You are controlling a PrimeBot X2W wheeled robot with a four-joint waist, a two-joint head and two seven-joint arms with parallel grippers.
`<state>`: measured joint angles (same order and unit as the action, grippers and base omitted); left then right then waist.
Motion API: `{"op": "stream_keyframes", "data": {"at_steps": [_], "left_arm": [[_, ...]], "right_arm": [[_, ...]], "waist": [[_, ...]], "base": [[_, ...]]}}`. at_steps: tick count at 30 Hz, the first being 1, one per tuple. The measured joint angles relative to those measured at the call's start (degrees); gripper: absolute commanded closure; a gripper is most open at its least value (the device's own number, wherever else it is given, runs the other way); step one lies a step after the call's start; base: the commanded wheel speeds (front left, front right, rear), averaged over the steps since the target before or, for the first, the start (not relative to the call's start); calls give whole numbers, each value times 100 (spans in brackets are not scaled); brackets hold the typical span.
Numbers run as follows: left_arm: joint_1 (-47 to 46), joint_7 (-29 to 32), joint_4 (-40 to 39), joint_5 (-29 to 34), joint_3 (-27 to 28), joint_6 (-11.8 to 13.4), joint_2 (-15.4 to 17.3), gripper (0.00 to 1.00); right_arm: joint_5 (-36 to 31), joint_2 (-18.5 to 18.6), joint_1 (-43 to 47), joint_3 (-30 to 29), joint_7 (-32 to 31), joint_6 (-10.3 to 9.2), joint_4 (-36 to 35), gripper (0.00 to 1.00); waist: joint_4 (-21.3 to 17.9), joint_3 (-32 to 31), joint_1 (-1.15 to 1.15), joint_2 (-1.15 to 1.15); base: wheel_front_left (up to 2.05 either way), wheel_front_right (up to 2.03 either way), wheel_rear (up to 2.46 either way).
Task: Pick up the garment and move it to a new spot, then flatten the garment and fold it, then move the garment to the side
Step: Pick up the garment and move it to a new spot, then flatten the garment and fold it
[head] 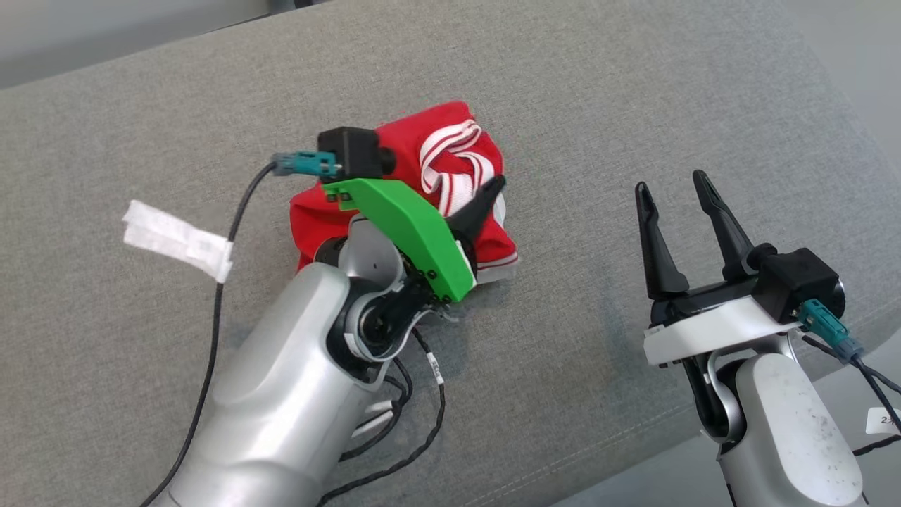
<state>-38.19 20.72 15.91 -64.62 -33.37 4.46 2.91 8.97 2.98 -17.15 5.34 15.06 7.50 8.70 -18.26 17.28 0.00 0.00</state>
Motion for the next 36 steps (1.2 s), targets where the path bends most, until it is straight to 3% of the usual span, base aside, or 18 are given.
{"op": "stream_keyframes", "data": {"at_steps": [7, 13, 17, 20, 27, 36], "left_arm": [[-241, -189, 23, 575, -615, -55, 81, 0], [458, -76, -1028, 822, -932, -38, 754, 0], [1109, -148, -1472, 831, -723, 290, 1345, 0], [1385, -225, -1404, 810, -603, 449, 1508, 0], [1378, -485, -281, 780, -530, 561, 1241, 0], [1009, -756, 896, 838, -603, 292, 886, 0]], "right_arm": [[-52, 12, 196, -212, 0, 0, 3, 0], [-60, 67, 439, -379, 0, 0, -34, 0], [-62, 130, 539, -424, 0, 0, -65, 0], [-62, 176, 540, -404, 0, 0, -79, 0], [-100, 278, 505, -246, 0, 0, -64, 0], [-99, 327, 460, -160, 0, 0, -44, 0]], "waist": [[116, -168, 0, 0], [356, -315, 0, 0], [555, -385, 0, 0], [715, -403, 0, 0], [983, -391, 0, 0], [857, -327, 0, 0]], "base": [[0, 0, 0], [0, 0, 0], [0, 0, 0], [0, 0, 0], [0, 0, 0], [0, 0, 0]]}}
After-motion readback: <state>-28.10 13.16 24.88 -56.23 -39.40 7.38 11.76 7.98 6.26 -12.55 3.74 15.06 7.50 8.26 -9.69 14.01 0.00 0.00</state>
